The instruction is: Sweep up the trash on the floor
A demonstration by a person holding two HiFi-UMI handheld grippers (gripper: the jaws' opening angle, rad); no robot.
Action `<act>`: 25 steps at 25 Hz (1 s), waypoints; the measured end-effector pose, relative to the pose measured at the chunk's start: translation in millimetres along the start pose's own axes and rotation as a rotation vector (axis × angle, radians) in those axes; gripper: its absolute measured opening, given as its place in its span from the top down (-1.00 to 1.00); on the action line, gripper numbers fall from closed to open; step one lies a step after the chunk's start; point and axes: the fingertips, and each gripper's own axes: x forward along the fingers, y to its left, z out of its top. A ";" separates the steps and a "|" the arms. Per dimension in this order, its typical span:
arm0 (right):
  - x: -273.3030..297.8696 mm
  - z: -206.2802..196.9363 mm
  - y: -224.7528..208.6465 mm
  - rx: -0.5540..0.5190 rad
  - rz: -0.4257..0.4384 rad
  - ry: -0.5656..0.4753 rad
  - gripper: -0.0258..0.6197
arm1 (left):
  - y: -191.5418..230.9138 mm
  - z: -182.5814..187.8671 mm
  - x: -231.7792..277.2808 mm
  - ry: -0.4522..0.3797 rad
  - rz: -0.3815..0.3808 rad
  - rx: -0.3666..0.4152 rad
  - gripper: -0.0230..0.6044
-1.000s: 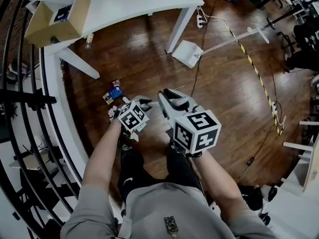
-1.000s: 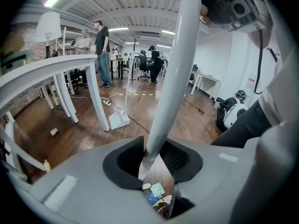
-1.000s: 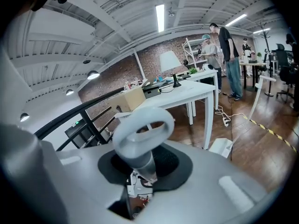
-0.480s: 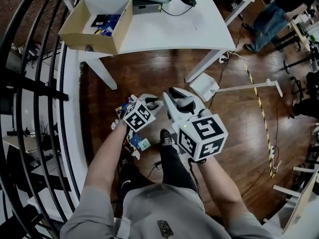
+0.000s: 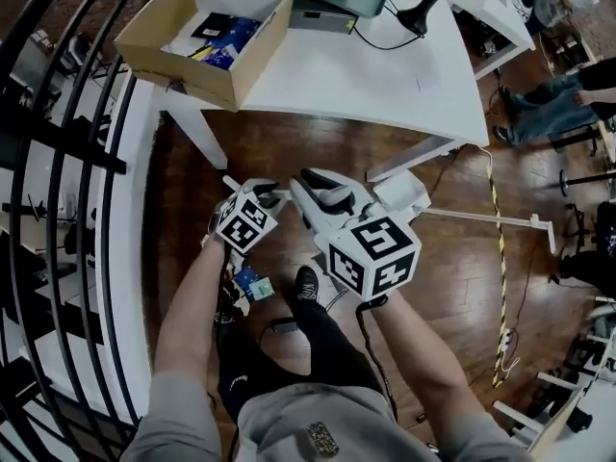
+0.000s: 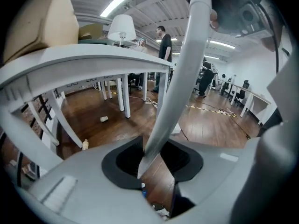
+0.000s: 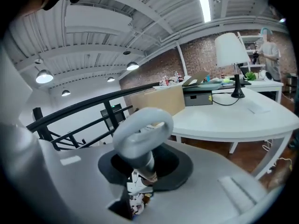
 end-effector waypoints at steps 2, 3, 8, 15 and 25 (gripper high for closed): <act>5.9 -4.6 16.5 -0.015 0.041 0.018 0.71 | -0.8 -12.9 -11.6 -0.010 0.025 -0.044 0.54; 8.5 -6.1 26.5 -0.028 0.063 0.030 0.71 | -2.1 -18.6 -18.4 -0.012 0.035 -0.062 0.54; 12.6 -12.6 69.6 -0.103 0.153 0.087 0.71 | -12.0 -41.0 -46.1 0.003 0.066 -0.125 0.55; -5.9 -34.1 97.4 -0.157 0.274 0.156 0.71 | -45.7 -61.7 -63.3 0.018 0.119 -0.215 0.55; -73.6 0.7 99.6 -0.154 0.376 0.094 0.72 | -99.9 -18.8 -96.0 0.055 0.207 -0.293 0.56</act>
